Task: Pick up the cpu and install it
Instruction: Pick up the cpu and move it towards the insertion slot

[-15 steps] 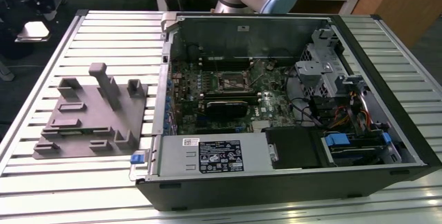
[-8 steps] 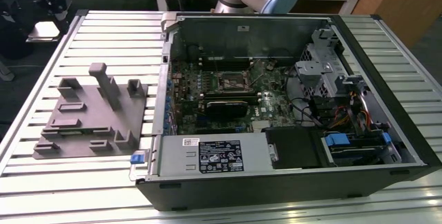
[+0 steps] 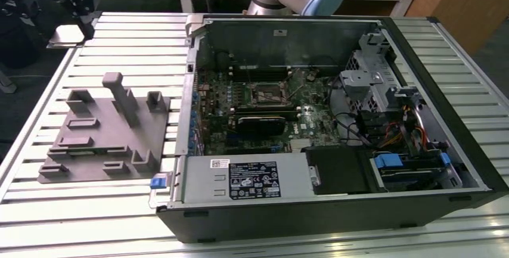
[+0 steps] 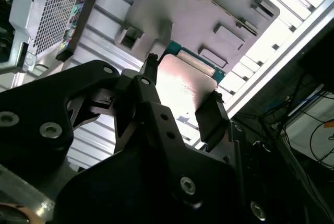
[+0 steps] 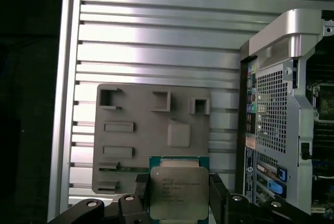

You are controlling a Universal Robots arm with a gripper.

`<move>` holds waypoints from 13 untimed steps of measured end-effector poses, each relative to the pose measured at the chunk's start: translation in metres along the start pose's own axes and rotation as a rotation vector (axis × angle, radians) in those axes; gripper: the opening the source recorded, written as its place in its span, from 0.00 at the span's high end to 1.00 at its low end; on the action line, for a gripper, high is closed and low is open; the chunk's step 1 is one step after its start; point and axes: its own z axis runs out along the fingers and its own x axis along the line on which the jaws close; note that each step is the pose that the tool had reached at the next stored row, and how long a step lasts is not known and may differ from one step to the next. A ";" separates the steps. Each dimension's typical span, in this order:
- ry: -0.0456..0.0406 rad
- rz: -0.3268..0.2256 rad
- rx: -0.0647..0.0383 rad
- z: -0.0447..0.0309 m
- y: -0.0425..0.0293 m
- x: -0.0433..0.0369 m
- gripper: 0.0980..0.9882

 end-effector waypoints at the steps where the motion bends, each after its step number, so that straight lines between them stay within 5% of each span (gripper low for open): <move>1: 0.0000 0.000 0.000 0.0001 -0.0001 -0.0025 0.50; 13: 0.0000 0.000 0.000 0.0008 -0.0011 -0.0329 0.50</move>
